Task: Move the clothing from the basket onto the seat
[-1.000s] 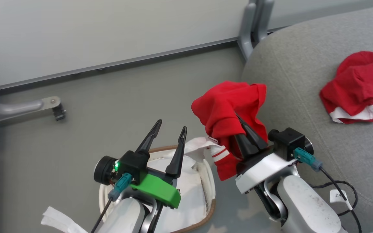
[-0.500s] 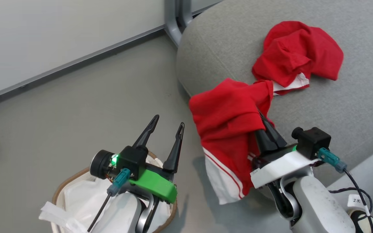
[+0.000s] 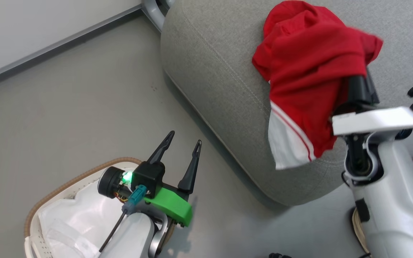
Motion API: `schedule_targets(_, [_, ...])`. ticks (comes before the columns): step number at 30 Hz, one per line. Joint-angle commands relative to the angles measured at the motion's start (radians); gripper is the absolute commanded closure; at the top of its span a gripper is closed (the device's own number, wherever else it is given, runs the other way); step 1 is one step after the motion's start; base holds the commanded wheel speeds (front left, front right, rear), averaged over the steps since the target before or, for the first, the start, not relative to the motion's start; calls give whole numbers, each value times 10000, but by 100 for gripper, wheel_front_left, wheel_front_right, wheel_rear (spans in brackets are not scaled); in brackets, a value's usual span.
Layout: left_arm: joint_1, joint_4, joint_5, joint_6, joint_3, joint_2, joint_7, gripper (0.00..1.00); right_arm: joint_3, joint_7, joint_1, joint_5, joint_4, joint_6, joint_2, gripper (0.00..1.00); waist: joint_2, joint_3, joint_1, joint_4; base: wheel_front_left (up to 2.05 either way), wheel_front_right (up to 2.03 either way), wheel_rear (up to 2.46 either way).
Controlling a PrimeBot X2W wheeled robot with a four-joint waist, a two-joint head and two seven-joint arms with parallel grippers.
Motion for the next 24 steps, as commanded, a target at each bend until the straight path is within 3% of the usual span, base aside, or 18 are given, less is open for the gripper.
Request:
schedule_targets(1, [-189,63,144,-57,85,58,-8,0,-200,-24,-487,-126,-71,-4,-23,100,-1,250,0,-80,0,0,0])
schedule_targets(4, [-228,141,274,-78,209,58,-8,0,-798,-24,-1362,-313,32,-4,-127,100,-1,426,0,-82,0,0,0])
schedule_targets(16, [-698,391,775,-234,408,126,-8,0,-3129,-24,-4449,-1676,1391,-4,-1831,100,-1,1680,0,766,0,0,0])
schedule_targets(24, [-1178,449,981,-293,338,245,-8,0,-4340,-24,-5306,-3263,2261,-4,-2207,100,-1,2626,0,1439,0,0,0])
